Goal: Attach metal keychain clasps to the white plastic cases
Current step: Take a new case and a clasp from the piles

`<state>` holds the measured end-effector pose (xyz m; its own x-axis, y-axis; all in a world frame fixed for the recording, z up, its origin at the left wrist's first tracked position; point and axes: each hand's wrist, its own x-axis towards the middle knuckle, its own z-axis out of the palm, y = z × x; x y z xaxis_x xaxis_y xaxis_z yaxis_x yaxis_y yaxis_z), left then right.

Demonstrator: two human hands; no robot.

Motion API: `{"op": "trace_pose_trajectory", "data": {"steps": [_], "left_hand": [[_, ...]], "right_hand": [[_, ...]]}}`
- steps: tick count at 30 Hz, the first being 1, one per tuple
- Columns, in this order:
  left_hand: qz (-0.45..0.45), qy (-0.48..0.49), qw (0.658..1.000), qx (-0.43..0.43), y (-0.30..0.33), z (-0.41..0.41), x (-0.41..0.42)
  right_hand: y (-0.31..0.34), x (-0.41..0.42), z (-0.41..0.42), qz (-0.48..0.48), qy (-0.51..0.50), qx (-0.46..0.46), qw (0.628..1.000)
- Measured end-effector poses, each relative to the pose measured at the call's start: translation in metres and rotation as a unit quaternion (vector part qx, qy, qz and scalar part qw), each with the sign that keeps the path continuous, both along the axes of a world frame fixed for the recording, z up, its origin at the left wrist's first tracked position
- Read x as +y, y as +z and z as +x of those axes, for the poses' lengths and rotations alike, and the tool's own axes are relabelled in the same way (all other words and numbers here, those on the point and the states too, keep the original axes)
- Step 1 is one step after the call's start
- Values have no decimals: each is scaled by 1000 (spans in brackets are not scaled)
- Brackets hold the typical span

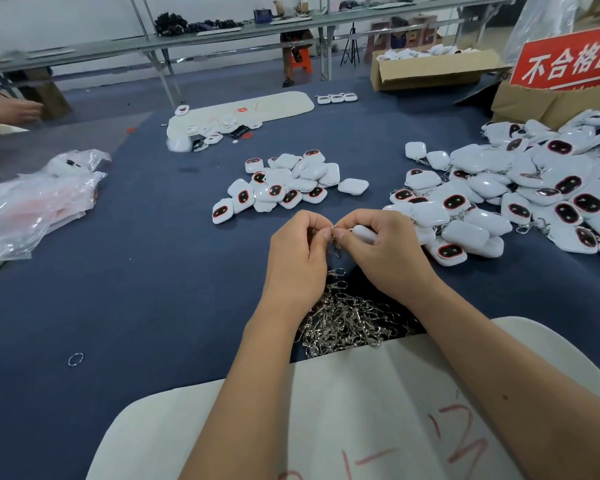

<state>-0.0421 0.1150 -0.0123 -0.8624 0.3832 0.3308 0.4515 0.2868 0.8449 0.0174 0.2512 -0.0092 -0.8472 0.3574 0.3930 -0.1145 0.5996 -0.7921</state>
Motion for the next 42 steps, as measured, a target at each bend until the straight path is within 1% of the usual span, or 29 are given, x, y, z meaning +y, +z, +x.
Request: {"op": "trace_pose_trajectory", "data": {"steps": [3,7,10,12,14,16,17,21,25,27,28,31,33,35,37,40,42], "left_hand": [[-15,-4,1000,9,0,0,0],[-21,-1,1000,5,0,0,1],[-10,-4,1000,-18,1,0,-1],[7,-9,1000,-29,3,1,-1],[39,-17,998,-43,5,1,-1],[68,-25,996,-55,6,1,-1],[78,-30,995,-60,6,0,-1],[99,-43,992,-64,5,-1,-1],[100,-39,992,-62,6,-1,-1],[91,-32,994,-56,6,-1,0],[83,-26,995,-54,5,0,0],[47,-10,998,-40,4,1,0],[36,-8,999,-39,3,1,-1],[42,-13,998,-41,4,1,-2],[51,-24,997,-47,5,0,-3],[63,-38,995,-60,6,1,-2],[67,-38,995,-62,6,1,-1]], "right_hand": [[-2,1,-1,-2,-6,0,1000],[-2,-3,-1,78,-27,69,994],[-3,-4,-1,112,-36,88,989],[-2,-1,-1,78,-31,74,994],[-1,3,-1,-9,1,46,999],[1,6,-1,-103,42,28,993],[1,8,-1,-135,52,28,989],[0,10,-2,-194,75,21,978],[0,12,-4,-212,82,6,974],[-1,12,-4,-206,82,3,975],[-1,11,-3,-188,75,4,979],[-1,4,-2,-66,28,35,997],[-2,-1,-2,21,0,60,998],[-1,-2,-2,62,-9,69,996],[-1,-1,-2,47,-7,65,997],[0,3,-1,-28,14,39,999],[-1,6,-2,-42,27,21,999]]}}
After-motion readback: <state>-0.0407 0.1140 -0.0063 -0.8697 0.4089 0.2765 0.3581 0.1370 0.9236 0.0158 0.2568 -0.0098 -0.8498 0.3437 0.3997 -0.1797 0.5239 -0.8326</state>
